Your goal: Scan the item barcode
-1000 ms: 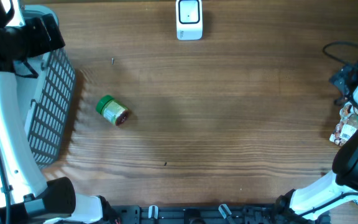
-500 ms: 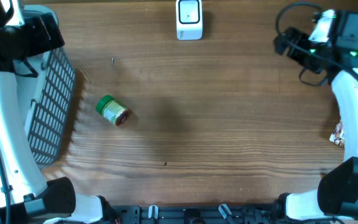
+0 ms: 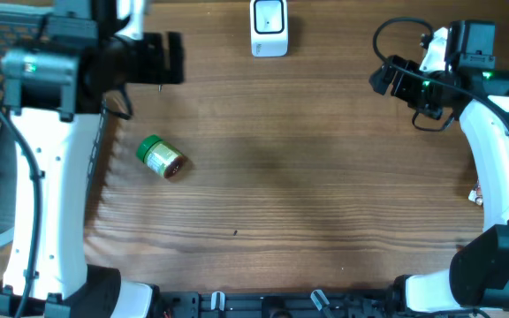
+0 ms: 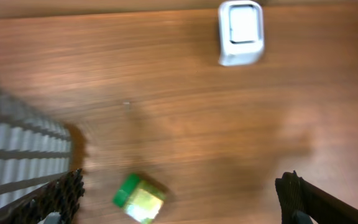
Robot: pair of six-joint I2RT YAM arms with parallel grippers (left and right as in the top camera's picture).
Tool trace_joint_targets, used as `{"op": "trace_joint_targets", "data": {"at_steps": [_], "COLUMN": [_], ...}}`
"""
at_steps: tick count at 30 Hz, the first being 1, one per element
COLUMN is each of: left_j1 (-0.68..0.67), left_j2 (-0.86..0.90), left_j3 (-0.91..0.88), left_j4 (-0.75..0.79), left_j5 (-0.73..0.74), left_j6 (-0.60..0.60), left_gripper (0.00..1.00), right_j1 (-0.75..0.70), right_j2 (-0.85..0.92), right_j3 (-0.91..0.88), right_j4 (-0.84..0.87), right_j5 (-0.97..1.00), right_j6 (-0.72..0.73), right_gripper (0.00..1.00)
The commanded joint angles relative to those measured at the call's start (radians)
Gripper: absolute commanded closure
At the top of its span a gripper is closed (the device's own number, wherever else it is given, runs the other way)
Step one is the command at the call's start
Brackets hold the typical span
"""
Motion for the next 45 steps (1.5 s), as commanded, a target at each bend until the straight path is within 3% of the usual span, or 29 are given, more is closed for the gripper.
{"op": "trace_joint_targets", "data": {"at_steps": [1, 3, 5, 8, 10, 11, 14, 16, 21, 26, 32, 36, 41, 45], "left_j1": [-0.11, -0.129, -0.126, -0.129, -0.133, -0.133, -0.126, -0.134, -0.159, -0.159, -0.153, -0.096, -0.041, -0.038], "left_j2": [-0.016, 0.001, 0.023, 0.059, 0.064, 0.064, 0.064, 0.064, 0.063, 0.064, 0.064, 0.064, 0.064, 0.073], "left_j3": [0.003, -0.016, -0.06, -0.167, -0.282, -0.366, -0.547, -0.616, -0.668, -0.71, -0.891, -0.951, -1.011, -1.018], "left_j4": [-0.008, -0.008, -0.008, 0.018, 0.108, 0.158, 0.225, 0.219, 0.125, 0.148, 0.378, 0.444, 0.584, 0.644], "left_j5": [0.083, 0.08, 0.079, 0.063, -0.05, -0.141, -0.218, -0.265, -0.41, -0.51, -0.528, -0.528, -0.486, -0.457], "left_j6": [0.016, 0.015, -0.01, -0.177, -0.354, -0.503, -0.825, -0.977, -1.231, -1.248, -1.225, -1.212, -1.077, -1.057], "left_gripper": [0.0, 0.0, 0.1, 0.07, 0.0, 0.0, 0.0, 0.0, 0.0, 0.0, 0.0, 0.0, 0.0, 0.0], "right_j1": [0.002, 0.002, 0.002, 0.002, 0.002, 0.002, 0.002, 0.002, 0.002, 0.002, 0.002, 0.002, 0.002, 0.002], "right_j2": [0.005, 0.005, 0.005, 0.005, 0.005, 0.005, 0.005, 0.005, 0.005, 0.005, 0.005, 0.005, 0.005, 0.005], "right_j3": [0.004, 0.004, 0.004, 0.004, 0.004, 0.004, 0.004, 0.003, 0.004, 0.003, 0.003, 0.003, 0.003, 0.003], "right_j4": [-0.021, -0.031, -0.032, -0.031, -0.031, -0.032, -0.032, -0.031, -0.031, -0.031, -0.034, -0.033, -0.033, -0.034], "right_j5": [0.011, 0.01, 0.01, 0.01, 0.01, 0.011, 0.01, 0.01, 0.01, 0.01, 0.01, 0.01, 0.01, 0.01], "right_j6": [-0.04, -0.04, -0.039, -0.04, -0.059, -0.067, -0.09, -0.091, -0.092, -0.092, -0.092, -0.092, -0.092, -0.092], "right_gripper": [0.0, 0.0, 0.0, 0.0, 0.0, 0.0, 0.0, 0.0, 0.0, 0.0, 0.0, 0.0, 0.0, 0.0]}}
